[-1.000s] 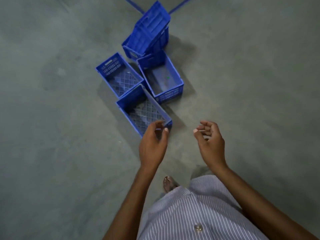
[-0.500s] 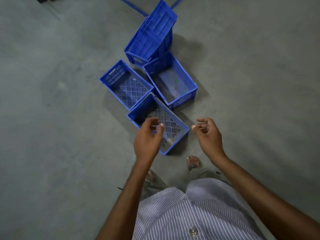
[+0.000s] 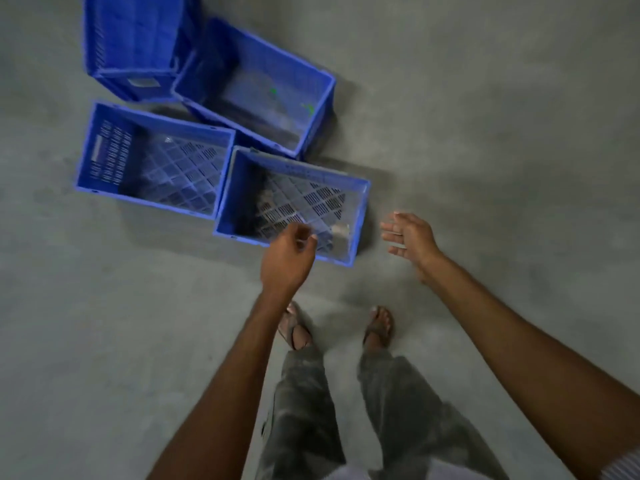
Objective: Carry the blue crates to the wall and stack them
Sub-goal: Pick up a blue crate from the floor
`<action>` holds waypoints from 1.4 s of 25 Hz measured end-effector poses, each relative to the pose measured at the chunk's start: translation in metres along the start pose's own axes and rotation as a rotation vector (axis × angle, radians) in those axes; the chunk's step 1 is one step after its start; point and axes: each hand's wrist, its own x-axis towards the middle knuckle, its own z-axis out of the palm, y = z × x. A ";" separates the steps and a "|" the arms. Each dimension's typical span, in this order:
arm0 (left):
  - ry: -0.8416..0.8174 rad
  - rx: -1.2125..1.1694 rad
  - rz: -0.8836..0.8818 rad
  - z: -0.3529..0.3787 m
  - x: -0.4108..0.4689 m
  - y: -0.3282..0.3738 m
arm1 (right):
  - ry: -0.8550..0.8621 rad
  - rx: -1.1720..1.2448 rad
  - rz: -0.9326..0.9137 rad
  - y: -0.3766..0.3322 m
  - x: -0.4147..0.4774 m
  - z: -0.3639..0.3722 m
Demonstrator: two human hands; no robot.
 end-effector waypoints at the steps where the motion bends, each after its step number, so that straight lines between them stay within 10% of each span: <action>1: -0.043 0.031 -0.005 0.016 0.007 -0.014 | 0.002 0.041 0.043 0.015 0.017 0.002; 16: -0.183 0.486 0.268 0.362 0.149 -0.201 | -0.035 0.370 0.113 0.208 0.311 0.014; 29: -0.160 0.007 0.281 0.231 0.099 -0.120 | -0.204 0.565 -0.015 0.121 0.218 0.001; 35: -0.275 -0.344 0.180 0.194 0.085 -0.094 | -0.221 0.278 -0.175 0.055 0.161 0.037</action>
